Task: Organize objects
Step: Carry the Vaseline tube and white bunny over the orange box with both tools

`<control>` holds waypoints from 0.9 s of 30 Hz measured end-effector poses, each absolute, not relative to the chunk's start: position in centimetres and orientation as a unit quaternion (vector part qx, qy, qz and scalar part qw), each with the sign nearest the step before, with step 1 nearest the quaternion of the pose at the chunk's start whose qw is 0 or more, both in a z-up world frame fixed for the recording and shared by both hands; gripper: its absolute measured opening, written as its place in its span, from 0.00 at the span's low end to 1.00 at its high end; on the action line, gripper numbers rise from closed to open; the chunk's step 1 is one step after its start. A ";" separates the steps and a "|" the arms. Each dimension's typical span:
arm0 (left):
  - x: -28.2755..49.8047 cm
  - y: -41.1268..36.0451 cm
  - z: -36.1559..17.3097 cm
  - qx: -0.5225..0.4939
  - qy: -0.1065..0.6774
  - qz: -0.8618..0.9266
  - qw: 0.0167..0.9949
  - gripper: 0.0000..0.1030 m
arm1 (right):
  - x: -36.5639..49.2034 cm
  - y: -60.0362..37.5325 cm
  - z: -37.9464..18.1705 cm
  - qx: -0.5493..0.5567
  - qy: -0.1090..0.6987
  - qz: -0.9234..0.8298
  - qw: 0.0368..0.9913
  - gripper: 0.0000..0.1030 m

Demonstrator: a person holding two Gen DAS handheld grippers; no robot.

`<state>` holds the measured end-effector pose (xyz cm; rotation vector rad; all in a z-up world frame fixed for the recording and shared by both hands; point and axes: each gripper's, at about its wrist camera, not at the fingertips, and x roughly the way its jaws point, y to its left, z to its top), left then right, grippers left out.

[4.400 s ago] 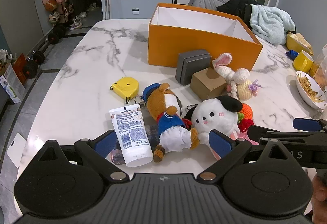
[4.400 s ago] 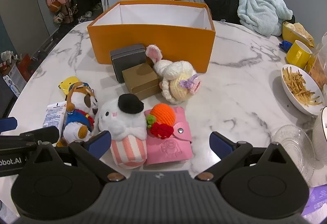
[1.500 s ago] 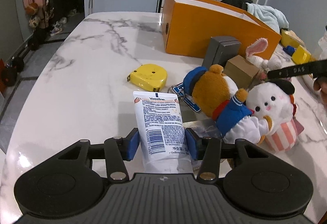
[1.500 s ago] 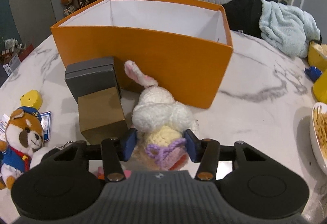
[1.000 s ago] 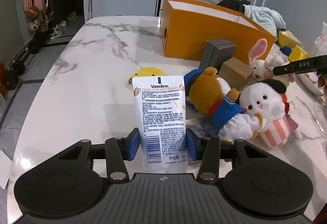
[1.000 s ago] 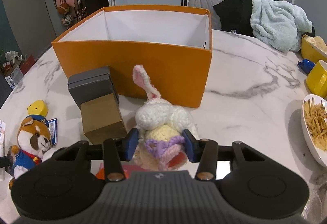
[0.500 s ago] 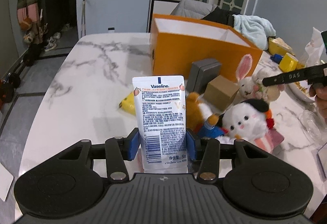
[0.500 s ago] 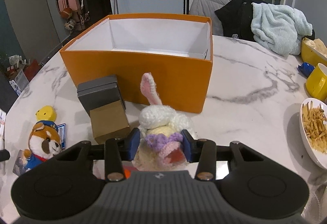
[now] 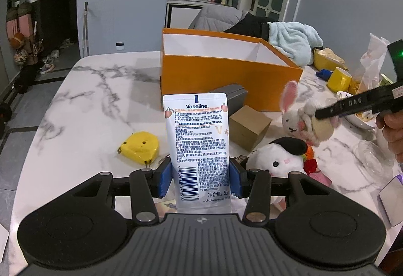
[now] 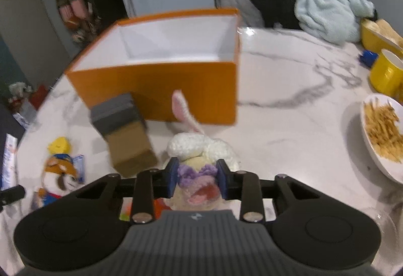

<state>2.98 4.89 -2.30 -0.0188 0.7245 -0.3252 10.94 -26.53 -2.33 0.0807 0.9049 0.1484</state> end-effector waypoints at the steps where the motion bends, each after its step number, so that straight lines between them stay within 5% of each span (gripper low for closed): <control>1: 3.0 4.8 -2.4 -0.009 0.354 -0.160 0.922 0.52 | 11.1 -26.7 -2.8 0.037 0.448 0.075 0.890 0.36; 3: 3.0 4.6 -2.6 -0.011 0.355 -0.162 0.921 0.52 | 11.3 -26.7 -3.6 0.034 0.467 0.079 0.880 0.43; 5: 2.9 4.5 -2.8 -0.012 0.357 -0.165 0.920 0.52 | 11.3 -26.3 -4.1 0.014 0.470 0.067 0.880 0.72; 9: 3.1 4.7 -3.0 -0.016 0.359 -0.163 0.919 0.53 | 11.4 -25.4 -3.6 -0.019 0.440 0.053 0.896 0.77; 27: 2.8 4.7 -2.8 -0.014 0.359 -0.163 0.919 0.53 | 13.4 -23.9 -6.7 -0.087 0.457 0.052 0.884 0.67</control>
